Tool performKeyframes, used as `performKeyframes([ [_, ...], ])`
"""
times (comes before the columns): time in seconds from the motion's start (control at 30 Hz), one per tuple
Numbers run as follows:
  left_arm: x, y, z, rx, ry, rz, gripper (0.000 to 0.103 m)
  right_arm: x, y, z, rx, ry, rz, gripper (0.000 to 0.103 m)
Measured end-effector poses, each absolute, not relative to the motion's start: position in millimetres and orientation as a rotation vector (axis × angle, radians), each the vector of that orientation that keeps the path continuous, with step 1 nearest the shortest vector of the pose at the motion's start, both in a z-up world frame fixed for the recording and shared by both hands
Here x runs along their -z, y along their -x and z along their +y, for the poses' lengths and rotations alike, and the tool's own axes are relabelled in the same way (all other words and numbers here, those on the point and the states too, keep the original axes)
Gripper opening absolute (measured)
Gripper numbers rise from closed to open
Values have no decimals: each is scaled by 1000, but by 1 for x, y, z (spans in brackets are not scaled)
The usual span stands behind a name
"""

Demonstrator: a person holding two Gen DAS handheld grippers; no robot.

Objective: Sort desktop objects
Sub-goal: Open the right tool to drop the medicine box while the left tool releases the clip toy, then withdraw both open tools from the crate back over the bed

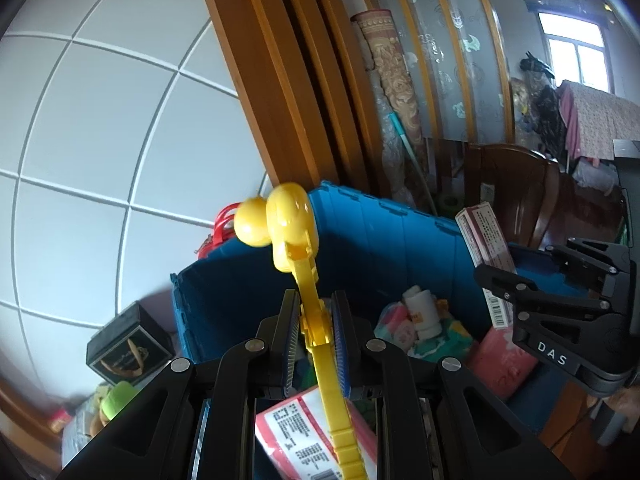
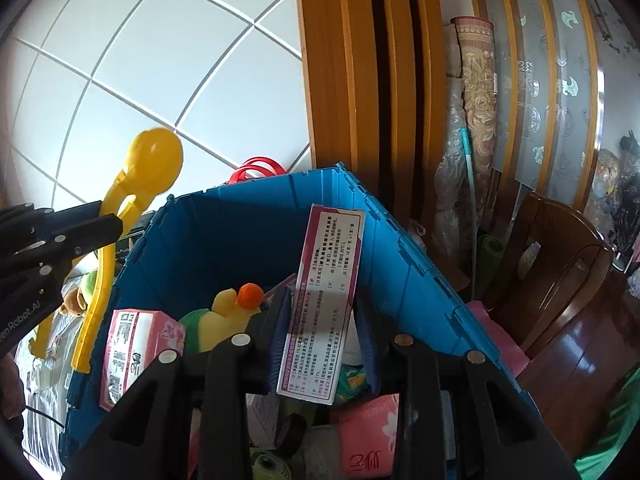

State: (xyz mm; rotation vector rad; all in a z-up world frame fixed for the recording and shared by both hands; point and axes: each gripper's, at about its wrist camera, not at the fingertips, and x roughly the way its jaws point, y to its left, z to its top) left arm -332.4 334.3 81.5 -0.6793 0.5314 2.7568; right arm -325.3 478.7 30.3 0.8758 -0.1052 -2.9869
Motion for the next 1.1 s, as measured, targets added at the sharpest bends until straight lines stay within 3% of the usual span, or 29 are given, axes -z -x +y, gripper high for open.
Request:
performKeyframes([
  [0.03, -83, 333, 336, -2762, 672, 533, 55, -31, 327, 482, 2990, -874, -130, 32],
  [0.1, -87, 335, 340, -2772, 658, 537, 81, -34, 330, 488, 2995, -870, -175, 39],
  [0.17, -91, 337, 344, -2783, 644, 541, 81, -37, 327, 488, 3010, -847, -158, 49],
  [0.23, -95, 335, 345, -2786, 634, 539, 81, -39, 323, 488, 3017, -832, -150, 51],
  [0.93, -93, 288, 300, -2864, 618, 471, 81, -59, 258, 456, 2999, -699, -131, 52],
  [1.1, -88, 276, 286, -2887, 628, 427, 81, -60, 244, 444, 2980, -676, -116, 58],
])
